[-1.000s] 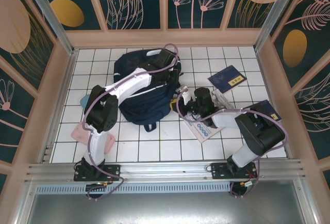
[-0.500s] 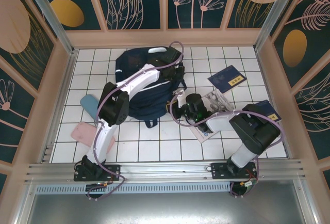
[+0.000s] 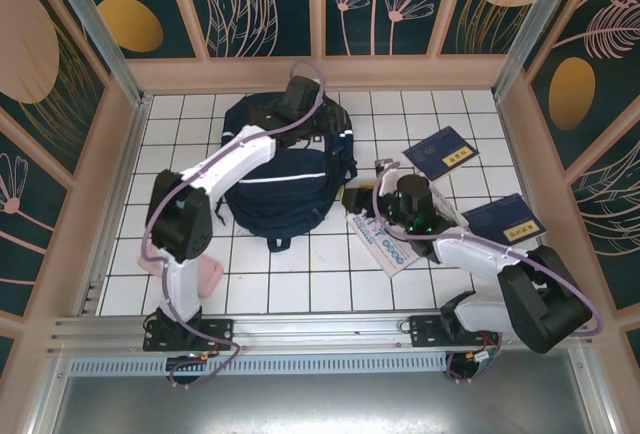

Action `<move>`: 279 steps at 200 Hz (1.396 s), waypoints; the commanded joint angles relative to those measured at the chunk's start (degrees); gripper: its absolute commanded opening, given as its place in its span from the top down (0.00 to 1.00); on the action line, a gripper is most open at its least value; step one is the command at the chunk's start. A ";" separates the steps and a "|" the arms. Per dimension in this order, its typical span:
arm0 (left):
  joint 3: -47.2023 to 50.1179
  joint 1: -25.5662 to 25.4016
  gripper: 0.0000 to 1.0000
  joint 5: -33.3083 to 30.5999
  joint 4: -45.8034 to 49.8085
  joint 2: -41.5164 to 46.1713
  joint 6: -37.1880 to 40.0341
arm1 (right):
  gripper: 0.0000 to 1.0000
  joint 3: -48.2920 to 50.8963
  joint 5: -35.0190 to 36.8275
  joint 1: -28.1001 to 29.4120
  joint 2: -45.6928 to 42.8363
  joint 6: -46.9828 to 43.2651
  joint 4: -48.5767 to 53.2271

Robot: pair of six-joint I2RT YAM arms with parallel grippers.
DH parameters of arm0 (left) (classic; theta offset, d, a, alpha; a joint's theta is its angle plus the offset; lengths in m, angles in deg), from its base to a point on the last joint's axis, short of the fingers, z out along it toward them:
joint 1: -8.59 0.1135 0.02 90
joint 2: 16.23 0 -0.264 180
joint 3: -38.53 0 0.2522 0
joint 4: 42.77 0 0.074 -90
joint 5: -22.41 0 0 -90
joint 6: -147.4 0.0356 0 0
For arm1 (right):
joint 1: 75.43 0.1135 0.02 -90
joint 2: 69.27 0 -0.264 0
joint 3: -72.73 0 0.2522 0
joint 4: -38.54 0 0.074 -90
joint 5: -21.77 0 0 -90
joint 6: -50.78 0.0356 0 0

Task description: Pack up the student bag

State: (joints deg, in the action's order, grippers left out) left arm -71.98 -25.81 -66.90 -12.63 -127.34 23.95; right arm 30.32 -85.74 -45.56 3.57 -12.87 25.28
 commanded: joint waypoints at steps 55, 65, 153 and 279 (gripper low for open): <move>23.35 -2.17 0.45 -1.81 0.27 16.41 -10.38 | 0.43 -19.54 -3.51 -2.79 16.49 22.77 21.00; 25.14 -3.32 0.46 -2.07 0.31 17.62 -11.86 | 0.45 -20.69 -4.04 -2.72 18.89 23.81 21.39; 36.15 -11.08 0.52 2.35 -4.02 20.64 -24.58 | 0.54 -21.09 -13.71 -2.80 27.05 26.37 14.73; 40.67 -14.56 0.62 2.42 -6.79 18.13 -31.35 | 0.98 -23.82 -16.87 -2.88 24.55 24.35 15.39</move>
State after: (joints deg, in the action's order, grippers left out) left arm -32.36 -40.12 -63.79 -17.15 -108.13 -5.30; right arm 8.47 -100.74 -48.12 32.46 13.01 40.82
